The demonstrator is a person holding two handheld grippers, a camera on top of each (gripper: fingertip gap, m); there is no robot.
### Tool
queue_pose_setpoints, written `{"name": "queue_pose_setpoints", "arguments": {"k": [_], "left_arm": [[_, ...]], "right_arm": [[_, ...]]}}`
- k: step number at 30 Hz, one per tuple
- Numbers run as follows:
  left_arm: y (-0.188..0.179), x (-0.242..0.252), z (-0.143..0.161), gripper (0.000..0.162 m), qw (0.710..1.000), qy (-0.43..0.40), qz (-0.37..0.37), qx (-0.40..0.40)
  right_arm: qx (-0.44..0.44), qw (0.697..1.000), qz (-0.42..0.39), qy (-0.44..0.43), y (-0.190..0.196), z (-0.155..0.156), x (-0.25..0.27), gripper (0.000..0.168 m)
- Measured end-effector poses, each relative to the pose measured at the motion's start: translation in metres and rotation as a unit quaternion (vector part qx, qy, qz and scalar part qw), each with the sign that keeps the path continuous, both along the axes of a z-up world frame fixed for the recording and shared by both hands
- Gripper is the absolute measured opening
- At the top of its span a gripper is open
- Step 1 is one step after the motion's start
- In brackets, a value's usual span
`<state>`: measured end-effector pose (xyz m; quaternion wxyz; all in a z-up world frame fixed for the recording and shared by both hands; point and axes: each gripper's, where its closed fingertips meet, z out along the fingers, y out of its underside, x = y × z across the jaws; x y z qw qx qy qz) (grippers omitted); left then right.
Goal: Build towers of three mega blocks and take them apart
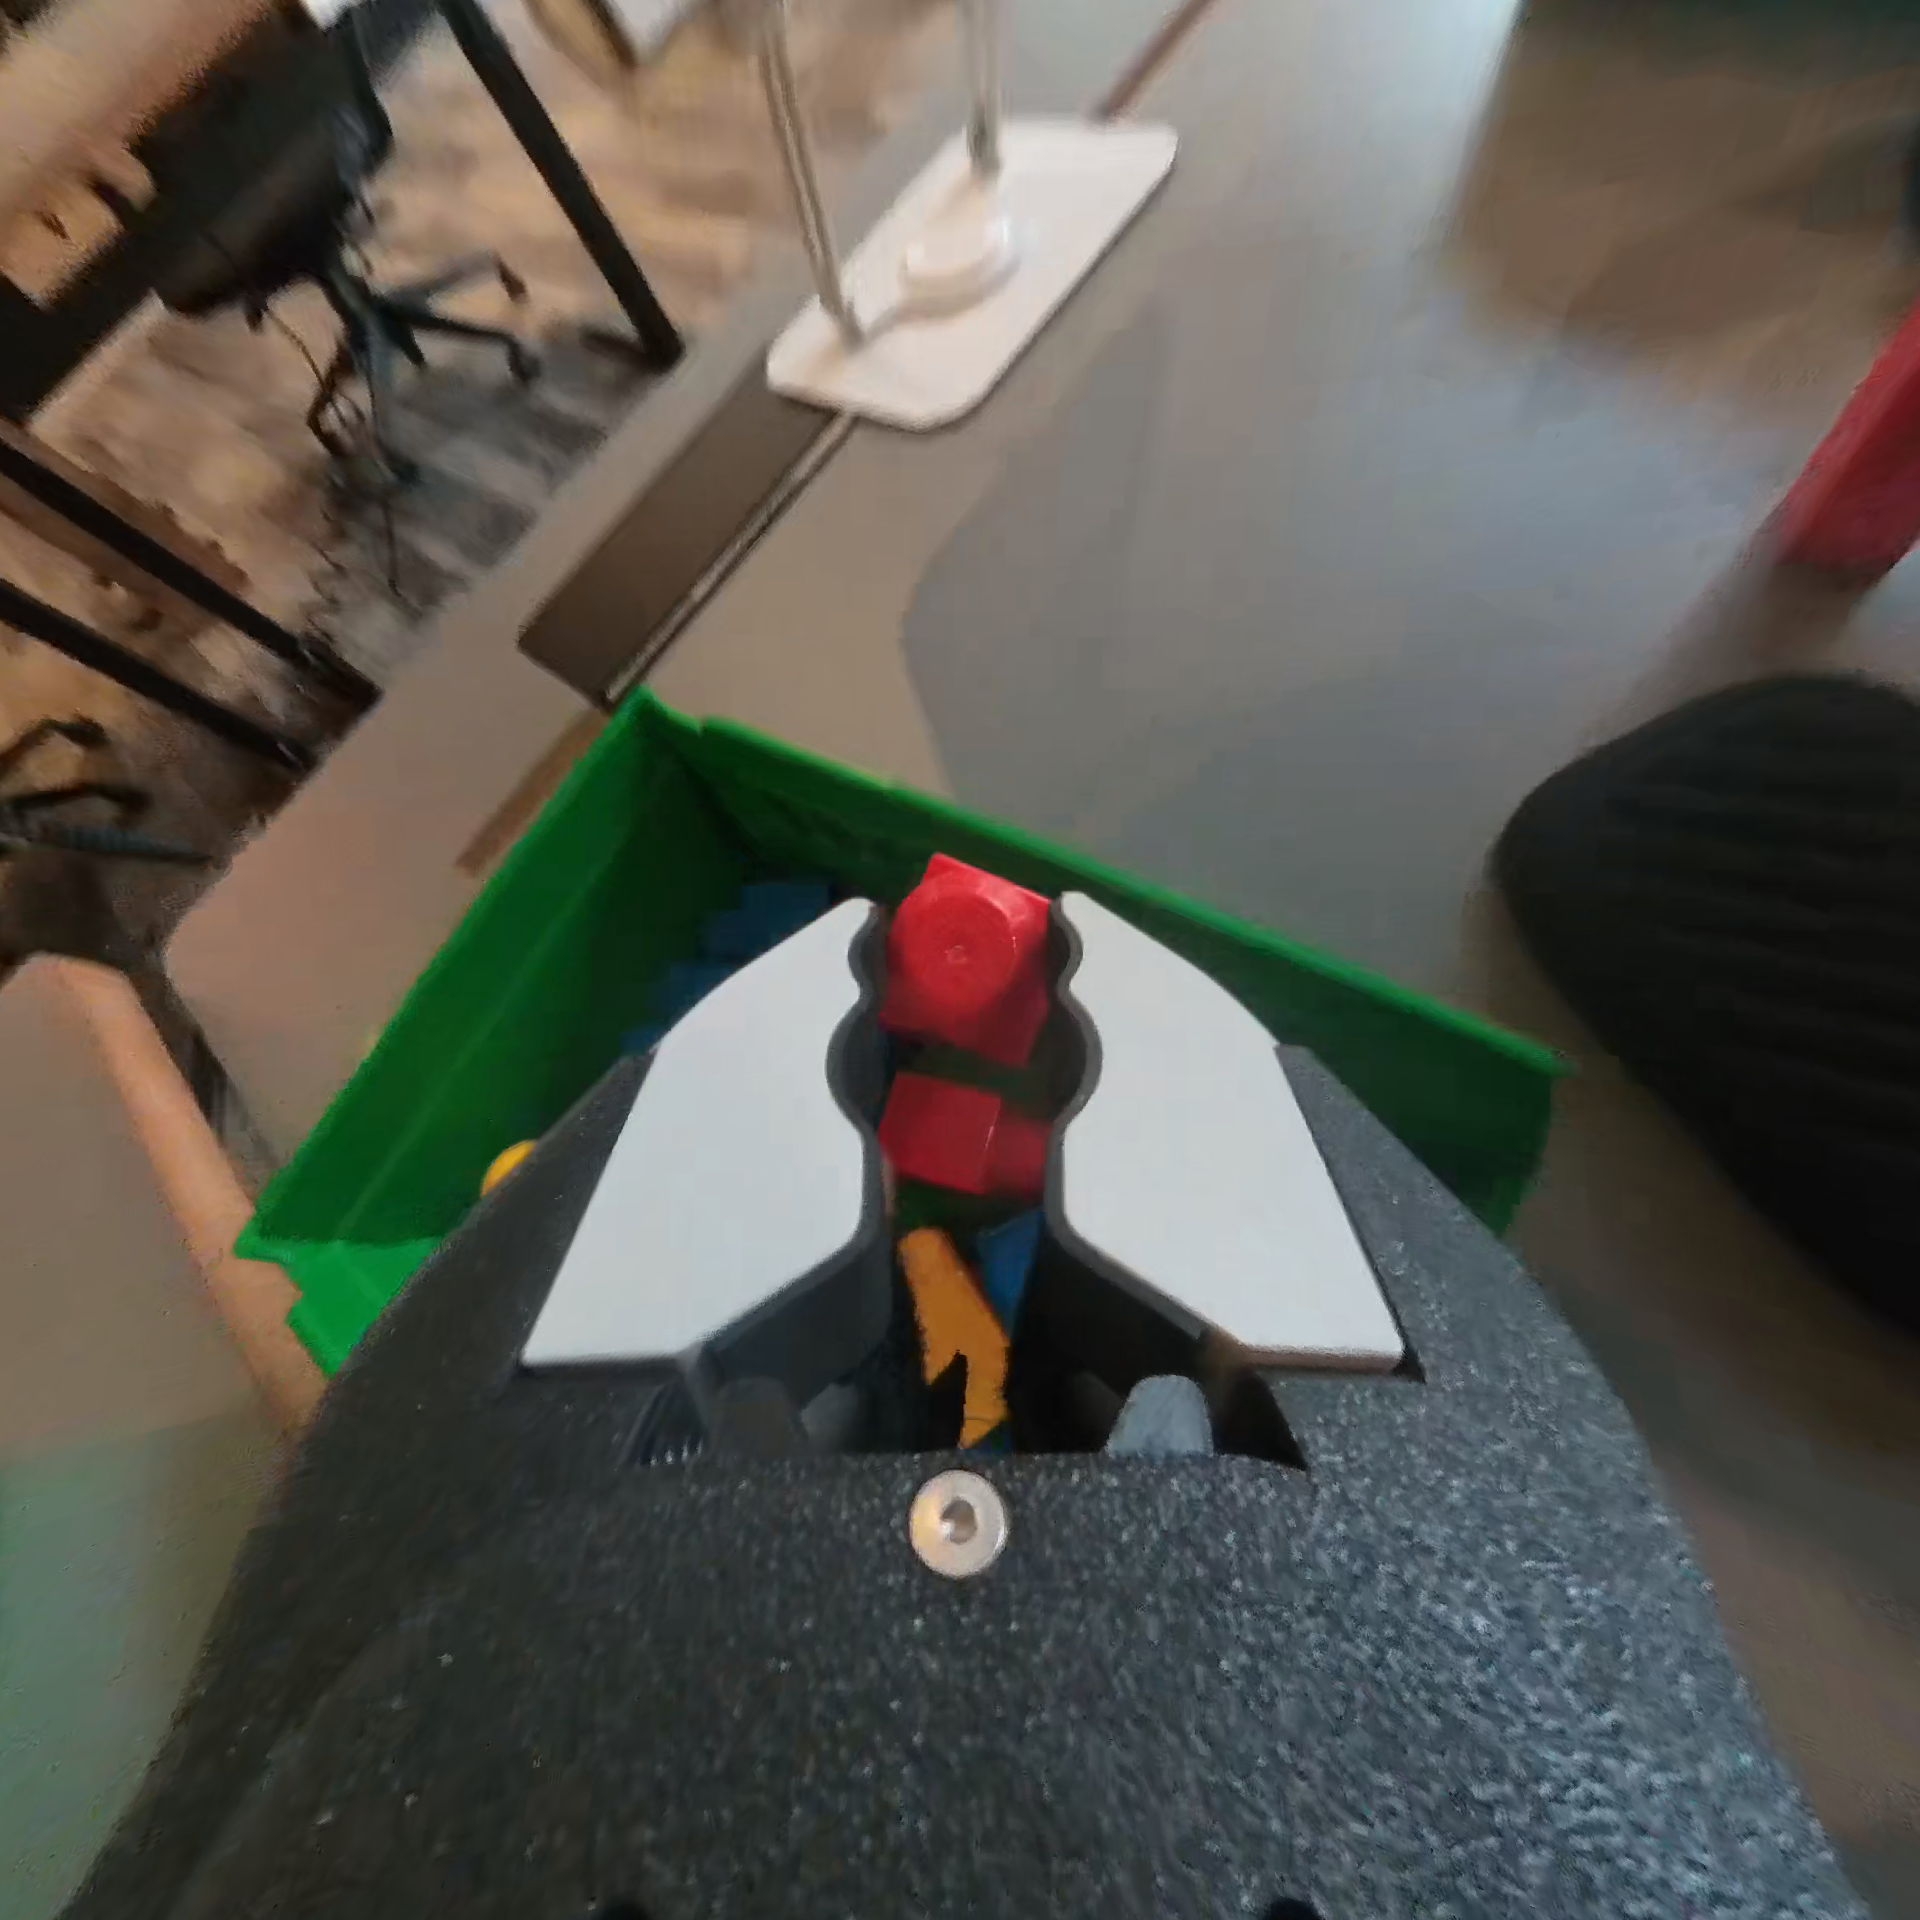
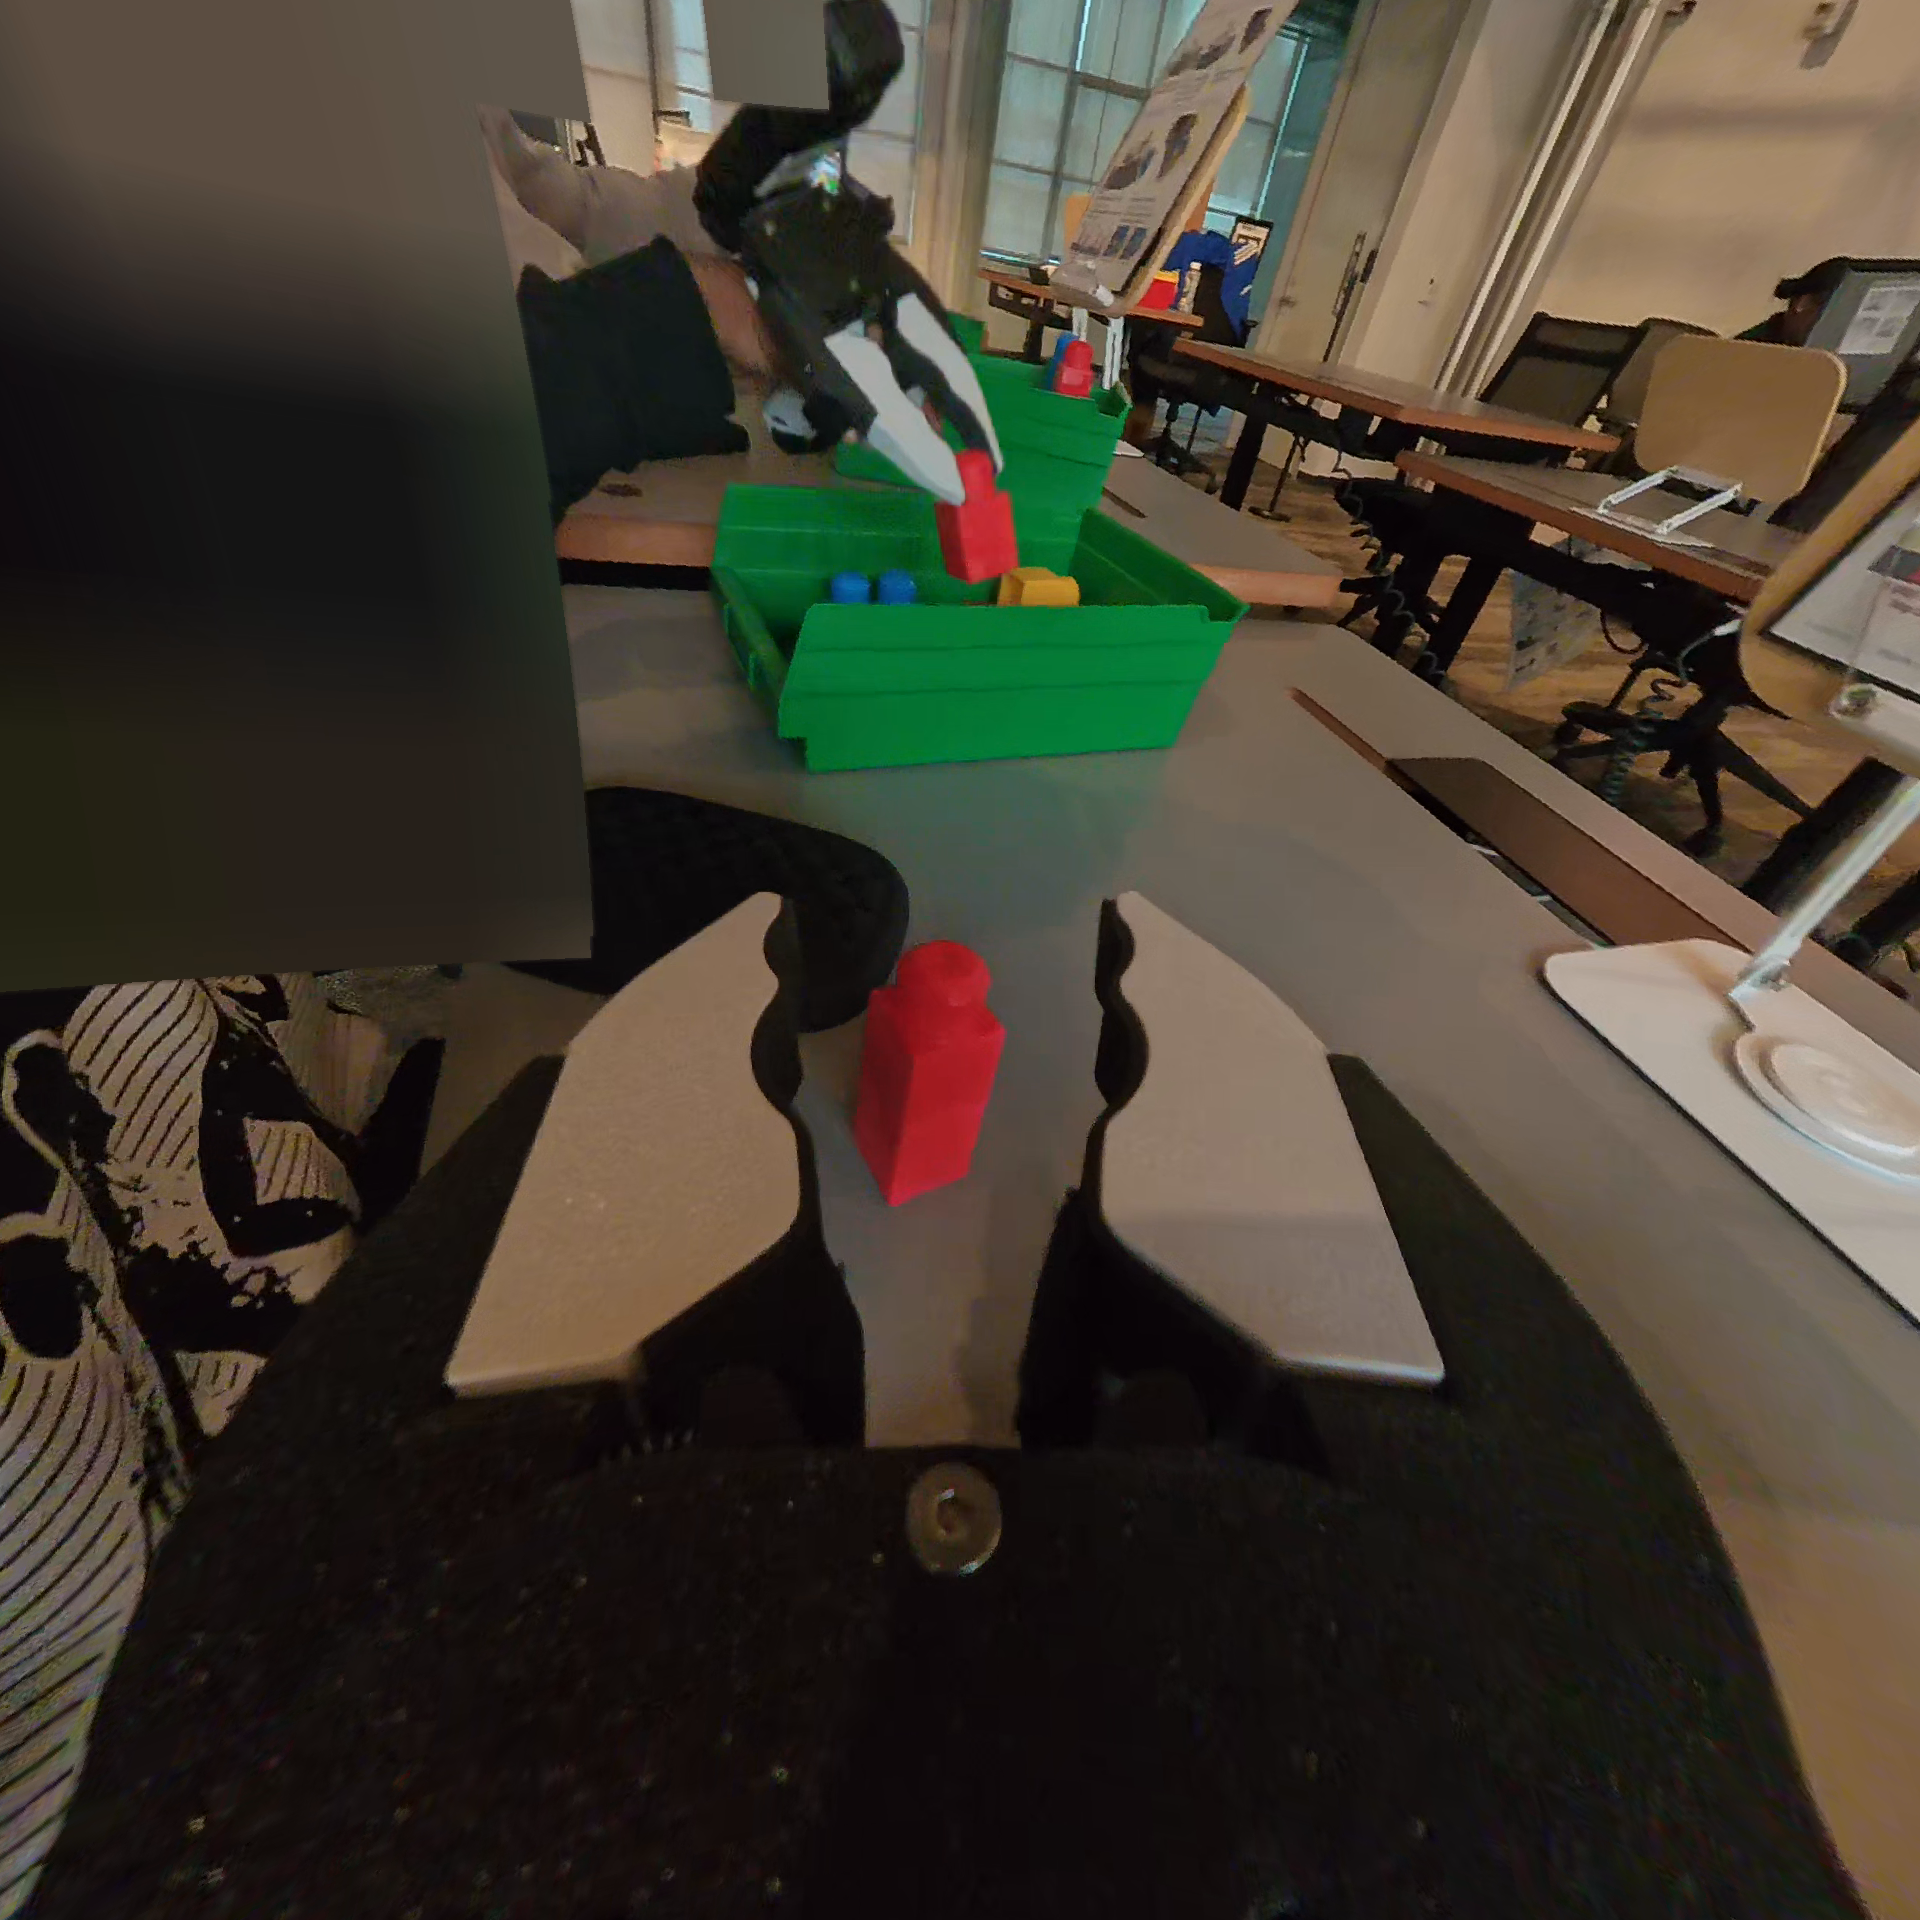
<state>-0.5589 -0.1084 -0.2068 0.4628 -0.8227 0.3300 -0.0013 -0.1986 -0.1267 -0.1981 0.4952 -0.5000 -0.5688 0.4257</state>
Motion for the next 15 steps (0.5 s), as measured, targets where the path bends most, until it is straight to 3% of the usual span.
{"name": "queue_pose_setpoints", "arguments": {"k": [4,8,15], "left_arm": [[-0.013,0.043,0.043,0.028,0.996,-0.044,-0.056,0.06],[-0.027,0.101,0.067,0.028,0.985,-0.062,-0.127,0.097],[-0.047,0.196,0.064,0.028,0.965,-0.062,-0.228,0.116]], "right_arm": [[0.02,1.0,0.017,-0.002,-0.007,0.005,-0.02,0.055],[0.071,0.997,0.022,-0.016,-0.012,0.012,-0.049,0.056],[0.165,0.985,0.024,-0.04,-0.021,0.018,-0.094,0.055]]}}
